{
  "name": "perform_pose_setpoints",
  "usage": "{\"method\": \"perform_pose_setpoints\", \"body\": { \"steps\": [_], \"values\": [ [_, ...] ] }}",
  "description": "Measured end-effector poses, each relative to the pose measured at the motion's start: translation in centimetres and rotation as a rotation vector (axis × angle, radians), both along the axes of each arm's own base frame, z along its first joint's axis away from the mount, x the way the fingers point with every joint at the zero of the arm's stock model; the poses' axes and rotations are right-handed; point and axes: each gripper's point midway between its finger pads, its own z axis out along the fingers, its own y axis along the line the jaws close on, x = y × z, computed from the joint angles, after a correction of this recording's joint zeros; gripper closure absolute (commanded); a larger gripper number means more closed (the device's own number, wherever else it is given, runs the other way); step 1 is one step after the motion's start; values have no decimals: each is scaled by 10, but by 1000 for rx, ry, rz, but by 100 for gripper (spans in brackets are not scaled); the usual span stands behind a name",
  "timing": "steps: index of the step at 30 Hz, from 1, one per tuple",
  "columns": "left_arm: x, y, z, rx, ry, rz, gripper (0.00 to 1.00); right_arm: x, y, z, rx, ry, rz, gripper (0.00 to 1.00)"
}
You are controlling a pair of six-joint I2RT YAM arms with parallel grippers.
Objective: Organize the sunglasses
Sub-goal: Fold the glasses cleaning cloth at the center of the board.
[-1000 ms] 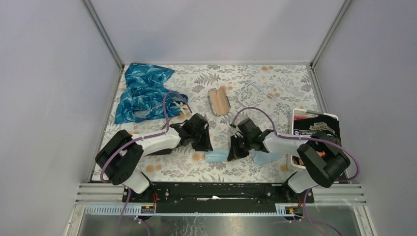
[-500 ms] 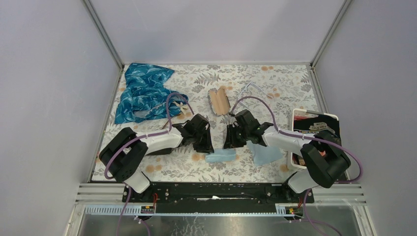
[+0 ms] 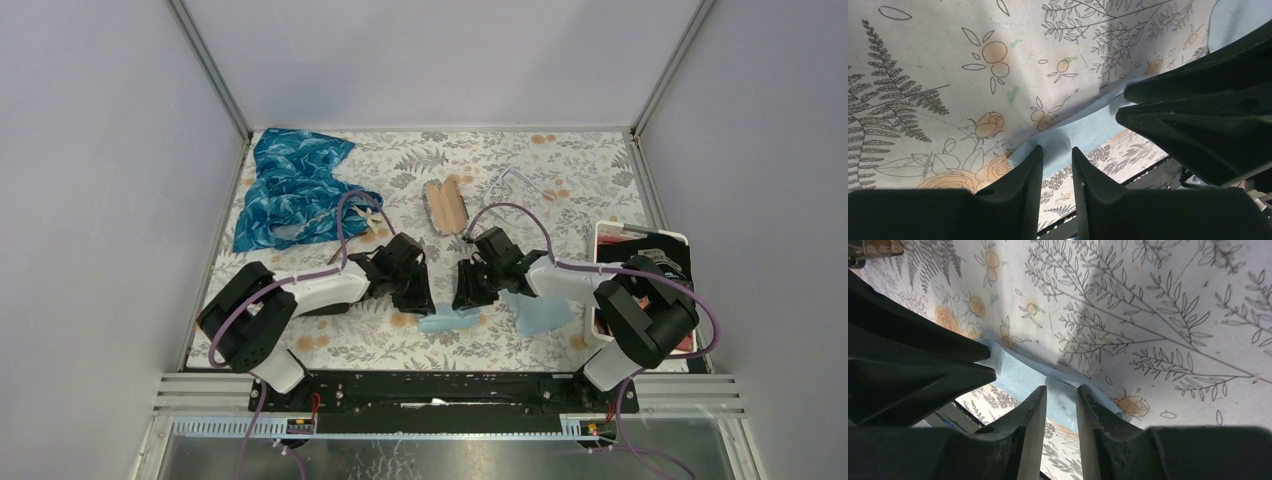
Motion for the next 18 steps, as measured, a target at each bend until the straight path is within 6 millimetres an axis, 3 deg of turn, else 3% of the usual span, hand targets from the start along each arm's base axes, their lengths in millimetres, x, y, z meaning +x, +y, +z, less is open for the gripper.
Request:
{"method": "perform_pose_setpoints", "body": {
  "steps": [10, 18],
  "values": [
    [0, -2, 16, -32, -39, -13, 68, -24, -5, -1, 30, 51, 59, 70],
    [0, -2, 18, -35, -45, -14, 68, -35, -7, 13, 61, 47, 107, 70]
  ]
}}
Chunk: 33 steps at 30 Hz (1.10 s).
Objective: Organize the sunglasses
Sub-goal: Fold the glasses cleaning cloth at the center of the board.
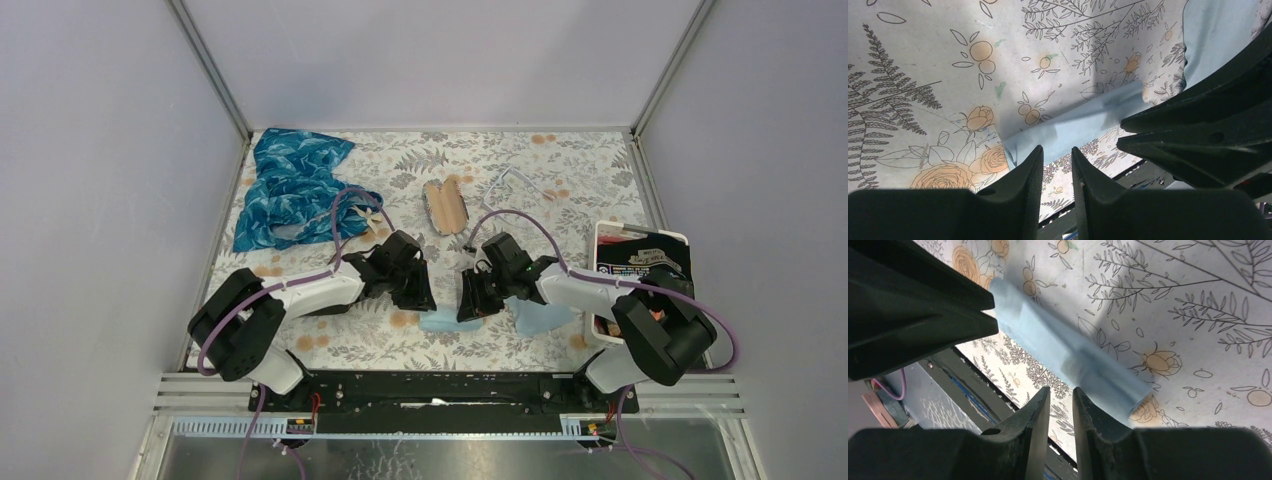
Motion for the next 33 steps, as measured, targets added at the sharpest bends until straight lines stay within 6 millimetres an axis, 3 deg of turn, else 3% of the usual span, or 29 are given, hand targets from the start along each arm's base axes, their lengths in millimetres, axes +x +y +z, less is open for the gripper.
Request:
{"method": "perform_pose_setpoints", "body": {
  "steps": [9, 15, 18, 26, 33],
  "values": [
    [0, 0, 0, 0, 0, 0, 69, -12, 1, 3, 18, 22, 57, 69],
    [2, 2, -1, 13, -7, 9, 68, -2, -10, -3, -50, -18, 8, 50],
    [2, 2, -2, 16, -9, 11, 68, 9, -15, 0, -63, -46, -45, 47],
    [5, 0, 2, 8, -17, 11, 69, 27, -23, -1, -82, -71, -125, 47],
    [6, -1, 4, 5, -20, 11, 69, 32, -33, -10, -127, -80, -189, 56]
  ]
}}
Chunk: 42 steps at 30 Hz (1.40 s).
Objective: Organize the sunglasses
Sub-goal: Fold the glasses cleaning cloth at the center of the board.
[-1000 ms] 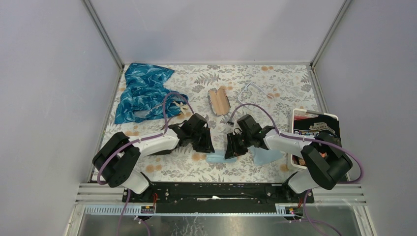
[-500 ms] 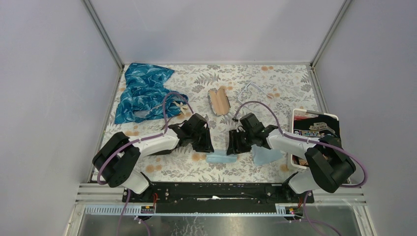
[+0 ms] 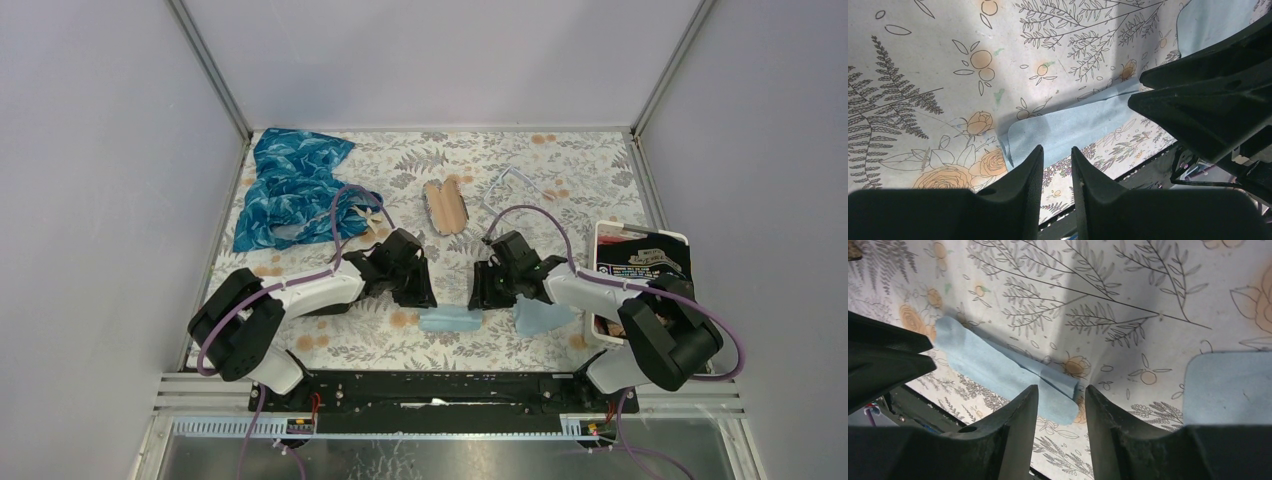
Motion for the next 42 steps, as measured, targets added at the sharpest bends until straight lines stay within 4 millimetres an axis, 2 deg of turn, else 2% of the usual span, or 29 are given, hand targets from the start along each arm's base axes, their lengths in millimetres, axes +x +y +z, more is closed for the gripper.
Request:
{"method": "perform_pose_setpoints", "body": {
  "steps": [6, 9, 12, 16, 23, 30, 42],
  "values": [
    [0, 0, -3, 7, 7, 0, 71, -4, -5, -7, -9, 14, -22, 78],
    [0, 0, -4, 9, 9, 0, 71, -7, -7, -7, -6, 16, -26, 83],
    [0, 0, -4, 10, 10, -1, 72, -7, -6, -3, 4, 5, -25, 83],
    [2, -2, -4, 9, 9, -1, 72, -7, -4, 3, 23, -5, -17, 75],
    [1, -4, -7, 15, 15, -7, 73, -14, -3, 5, 35, 9, 13, 75],
    [2, -6, -7, 15, 14, -10, 73, -15, -2, 6, 43, 11, 31, 100],
    [1, -6, -7, 17, 14, -15, 73, -18, -1, 6, 52, 16, 48, 100]
  ]
}}
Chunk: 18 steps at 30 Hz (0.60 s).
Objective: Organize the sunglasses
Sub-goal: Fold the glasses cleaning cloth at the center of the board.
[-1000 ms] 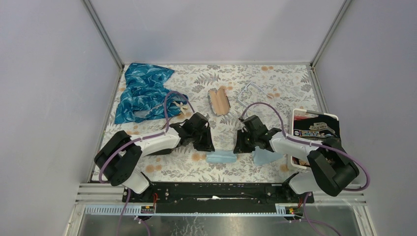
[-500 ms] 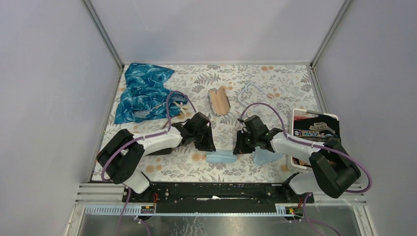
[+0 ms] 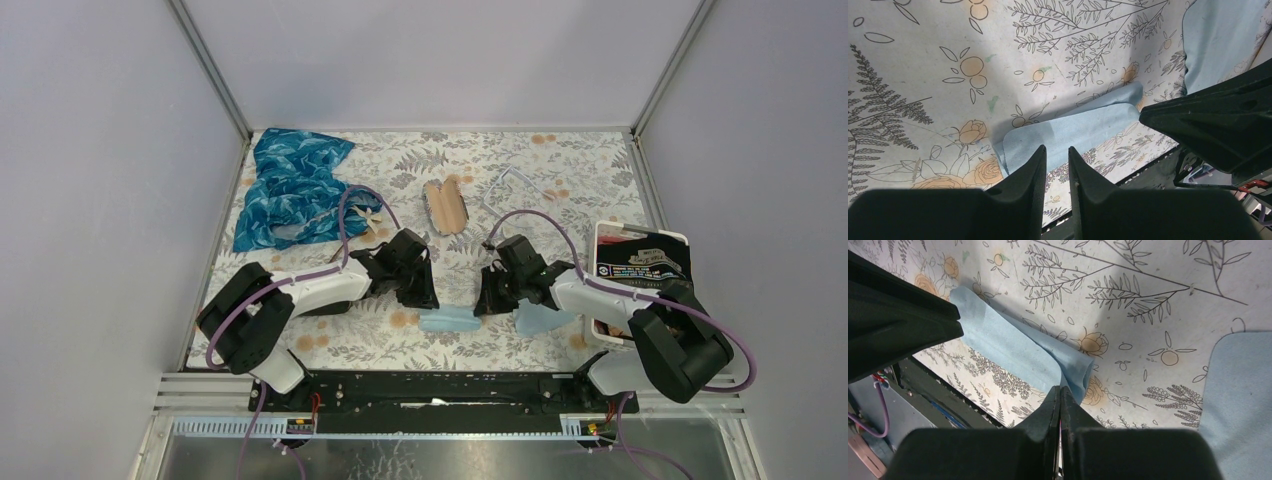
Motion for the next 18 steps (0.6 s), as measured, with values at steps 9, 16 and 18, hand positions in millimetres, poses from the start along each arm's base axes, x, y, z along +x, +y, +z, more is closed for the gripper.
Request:
{"method": "perform_pose_setpoints", "body": {
  "steps": [9, 16, 18],
  "values": [
    [1, 1, 0, 5, -4, 4, 72, -13, 0, -4, 17, 29, 43, 100],
    [2, 1, -1, 9, -9, 8, 72, -25, 5, -5, 32, 46, 107, 100],
    [2, 1, -1, 9, -9, 8, 72, -30, 7, -6, 34, 57, 127, 100]
  ]
}}
